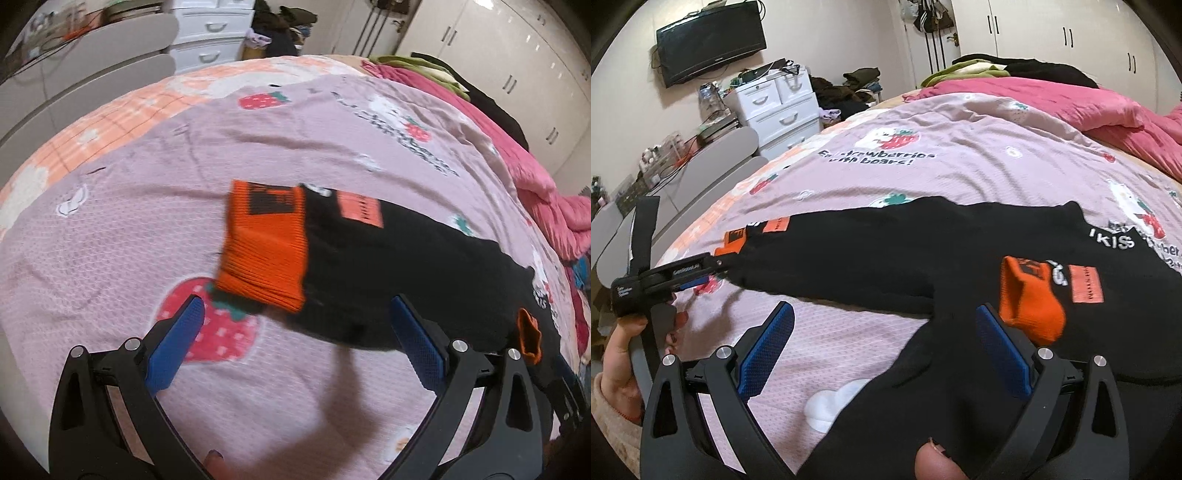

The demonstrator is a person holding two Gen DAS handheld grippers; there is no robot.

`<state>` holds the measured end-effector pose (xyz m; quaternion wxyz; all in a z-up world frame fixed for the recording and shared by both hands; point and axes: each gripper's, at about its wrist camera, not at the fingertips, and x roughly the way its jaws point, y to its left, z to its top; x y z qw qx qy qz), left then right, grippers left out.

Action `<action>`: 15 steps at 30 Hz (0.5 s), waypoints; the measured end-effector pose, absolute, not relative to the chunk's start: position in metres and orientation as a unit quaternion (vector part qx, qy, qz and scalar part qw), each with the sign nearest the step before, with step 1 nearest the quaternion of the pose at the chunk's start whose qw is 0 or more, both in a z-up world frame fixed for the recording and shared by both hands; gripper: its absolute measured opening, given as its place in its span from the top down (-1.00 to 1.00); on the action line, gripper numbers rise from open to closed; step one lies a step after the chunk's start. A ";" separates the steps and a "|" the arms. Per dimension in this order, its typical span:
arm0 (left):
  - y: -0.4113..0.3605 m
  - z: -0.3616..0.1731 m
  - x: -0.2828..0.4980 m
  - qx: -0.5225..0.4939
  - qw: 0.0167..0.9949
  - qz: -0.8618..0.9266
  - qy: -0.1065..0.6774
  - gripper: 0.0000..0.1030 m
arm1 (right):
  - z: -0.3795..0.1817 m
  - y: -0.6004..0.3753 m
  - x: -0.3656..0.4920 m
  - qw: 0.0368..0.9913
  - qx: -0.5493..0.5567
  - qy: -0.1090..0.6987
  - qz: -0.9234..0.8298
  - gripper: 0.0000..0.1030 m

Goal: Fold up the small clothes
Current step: 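Grasp the other orange cuff with the left tool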

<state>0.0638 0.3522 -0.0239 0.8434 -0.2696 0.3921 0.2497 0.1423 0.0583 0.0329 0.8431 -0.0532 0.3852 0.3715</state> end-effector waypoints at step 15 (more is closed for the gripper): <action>0.379 -0.029 0.065 -0.350 0.838 0.232 0.349 0.41 | 0.018 0.073 0.130 0.833 -0.047 0.410 0.368 -0.89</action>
